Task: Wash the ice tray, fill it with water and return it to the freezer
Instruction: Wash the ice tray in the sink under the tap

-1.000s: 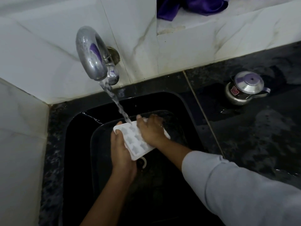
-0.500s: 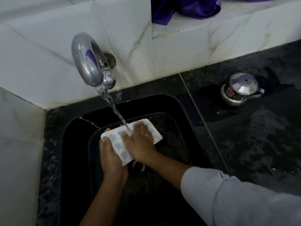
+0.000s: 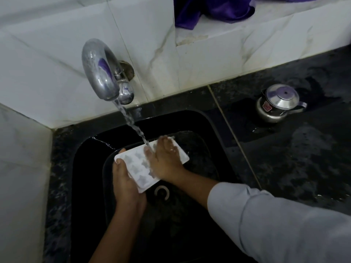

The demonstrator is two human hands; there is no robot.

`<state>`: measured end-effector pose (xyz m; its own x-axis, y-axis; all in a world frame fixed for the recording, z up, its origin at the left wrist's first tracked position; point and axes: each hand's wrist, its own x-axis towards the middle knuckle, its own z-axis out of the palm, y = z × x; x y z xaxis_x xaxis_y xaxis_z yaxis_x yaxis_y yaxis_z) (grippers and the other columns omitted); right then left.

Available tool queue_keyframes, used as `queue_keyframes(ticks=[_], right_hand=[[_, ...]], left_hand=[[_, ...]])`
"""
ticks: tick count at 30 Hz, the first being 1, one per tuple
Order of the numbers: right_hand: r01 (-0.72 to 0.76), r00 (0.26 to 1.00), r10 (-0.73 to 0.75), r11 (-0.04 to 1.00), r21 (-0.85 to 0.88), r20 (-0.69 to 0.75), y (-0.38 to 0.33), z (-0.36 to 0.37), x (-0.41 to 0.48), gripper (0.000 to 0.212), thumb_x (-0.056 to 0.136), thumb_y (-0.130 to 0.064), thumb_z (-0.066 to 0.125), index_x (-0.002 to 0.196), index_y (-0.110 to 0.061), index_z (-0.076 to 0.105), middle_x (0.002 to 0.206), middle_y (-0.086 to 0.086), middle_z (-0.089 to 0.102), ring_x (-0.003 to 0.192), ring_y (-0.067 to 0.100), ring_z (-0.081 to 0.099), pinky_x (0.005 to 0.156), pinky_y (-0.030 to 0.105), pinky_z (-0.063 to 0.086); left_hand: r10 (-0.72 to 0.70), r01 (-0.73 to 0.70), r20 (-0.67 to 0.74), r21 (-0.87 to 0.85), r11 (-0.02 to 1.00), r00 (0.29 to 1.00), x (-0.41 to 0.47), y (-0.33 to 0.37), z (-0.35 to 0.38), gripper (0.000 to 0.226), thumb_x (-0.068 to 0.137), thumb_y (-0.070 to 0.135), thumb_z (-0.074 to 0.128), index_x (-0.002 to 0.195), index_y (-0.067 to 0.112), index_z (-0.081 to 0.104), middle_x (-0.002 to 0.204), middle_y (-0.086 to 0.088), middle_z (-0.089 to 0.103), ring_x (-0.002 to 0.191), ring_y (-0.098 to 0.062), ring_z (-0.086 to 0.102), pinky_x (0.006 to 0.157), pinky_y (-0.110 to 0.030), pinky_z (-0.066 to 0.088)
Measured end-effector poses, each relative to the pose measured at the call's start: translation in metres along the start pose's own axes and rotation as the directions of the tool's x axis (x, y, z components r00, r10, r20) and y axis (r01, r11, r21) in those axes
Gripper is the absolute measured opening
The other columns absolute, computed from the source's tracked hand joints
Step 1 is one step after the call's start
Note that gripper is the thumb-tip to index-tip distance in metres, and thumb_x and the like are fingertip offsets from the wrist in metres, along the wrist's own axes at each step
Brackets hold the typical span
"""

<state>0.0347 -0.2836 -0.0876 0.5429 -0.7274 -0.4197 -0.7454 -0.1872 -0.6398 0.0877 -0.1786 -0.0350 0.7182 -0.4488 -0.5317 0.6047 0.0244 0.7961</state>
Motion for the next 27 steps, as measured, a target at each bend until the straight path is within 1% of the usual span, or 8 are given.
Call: queue_keyframes(ticks=[3,7,10,12,15,20,24,27], right_hand=[[-0.193,0.981,0.193,0.981,0.009,-0.031,0.014,-0.017,0.012,0.088,0.105,-0.063,0.029,0.163,-0.001,0.009,0.171,0.021,0.003,0.159,0.032,0.000,0.128,0.047,-0.002],[0.078,0.994,-0.078,0.997,0.001,0.081,-0.012,-0.005,-0.058,0.082,0.107,-0.058,0.026,0.163,-0.001,0.008,0.171,0.021,0.002,0.159,0.030,0.000,0.129,0.044,-0.001],[0.164,0.980,-0.159,0.986,-0.026,0.116,0.001,0.004,-0.084,0.075,0.108,-0.057,0.024,0.165,-0.009,0.012,0.173,0.011,0.003,0.160,0.020,-0.001,0.128,0.042,-0.003],[0.079,0.993,-0.073,0.994,-0.071,0.095,0.016,-0.004,-0.061,0.077,0.108,-0.059,0.023,0.165,-0.009,0.009,0.173,0.010,0.004,0.160,0.020,0.001,0.128,0.043,-0.004],[-0.069,0.994,0.073,0.997,-0.040,0.087,0.022,-0.016,-0.048,0.084,0.107,-0.062,0.022,0.164,-0.004,0.003,0.173,0.014,0.001,0.160,0.024,0.000,0.128,0.043,-0.004],[0.104,0.985,-0.091,0.991,-0.086,0.146,0.014,-0.012,-0.078,0.082,0.106,-0.062,0.019,0.165,-0.006,0.007,0.173,0.013,0.004,0.160,0.024,0.002,0.128,0.042,-0.004],[-0.192,0.978,0.193,0.981,-0.025,0.077,0.019,-0.026,-0.034,0.094,0.102,-0.070,0.023,0.162,0.001,0.011,0.170,0.020,0.011,0.158,0.030,0.009,0.128,0.047,0.002],[-0.019,0.992,0.021,1.000,-0.013,0.124,-0.008,-0.010,-0.053,0.096,0.101,-0.072,0.022,0.163,0.000,0.006,0.171,0.020,0.004,0.159,0.030,0.002,0.129,0.046,0.000]], left_hand=[[0.044,-0.043,0.013,-0.024,0.999,0.999,-0.008,0.007,0.000,0.033,0.110,0.042,0.045,0.131,0.031,0.068,0.128,-0.008,0.075,0.114,-0.028,0.074,0.094,-0.050,0.057],[0.045,-0.047,-0.040,-0.050,0.998,0.998,0.011,0.014,-0.005,0.036,0.113,0.035,0.037,0.134,0.022,0.063,0.134,-0.013,0.071,0.114,-0.027,0.074,0.091,-0.044,0.059],[0.057,-0.060,-0.055,-0.054,0.997,0.997,0.016,0.010,-0.007,0.039,0.113,0.036,0.036,0.141,0.020,0.059,0.131,-0.009,0.073,0.120,-0.030,0.071,0.096,-0.047,0.058],[0.054,-0.057,-0.048,-0.055,0.997,0.997,0.007,0.008,0.001,0.037,0.114,0.036,0.035,0.135,0.022,0.062,0.121,-0.003,0.077,0.114,-0.025,0.074,0.095,-0.046,0.058],[0.050,-0.053,-0.050,-0.056,0.997,0.997,0.000,0.007,0.010,0.038,0.114,0.037,0.037,0.142,0.025,0.059,0.126,-0.005,0.075,0.114,-0.024,0.074,0.097,-0.048,0.058],[0.062,-0.069,-0.071,-0.094,0.993,0.996,0.009,0.011,0.003,0.040,0.112,0.036,0.040,0.145,0.022,0.058,0.131,-0.008,0.074,0.123,-0.031,0.070,0.101,-0.051,0.056],[0.054,-0.057,-0.044,-0.073,0.996,0.998,-0.005,0.008,0.006,0.040,0.111,0.037,0.042,0.144,0.024,0.060,0.129,-0.006,0.075,0.120,-0.029,0.072,0.099,-0.051,0.057],[0.066,-0.072,-0.061,-0.105,0.992,0.996,-0.001,0.016,-0.002,0.037,0.112,0.037,0.040,0.142,0.026,0.060,0.132,-0.006,0.073,0.123,-0.029,0.070,0.093,-0.046,0.059]])
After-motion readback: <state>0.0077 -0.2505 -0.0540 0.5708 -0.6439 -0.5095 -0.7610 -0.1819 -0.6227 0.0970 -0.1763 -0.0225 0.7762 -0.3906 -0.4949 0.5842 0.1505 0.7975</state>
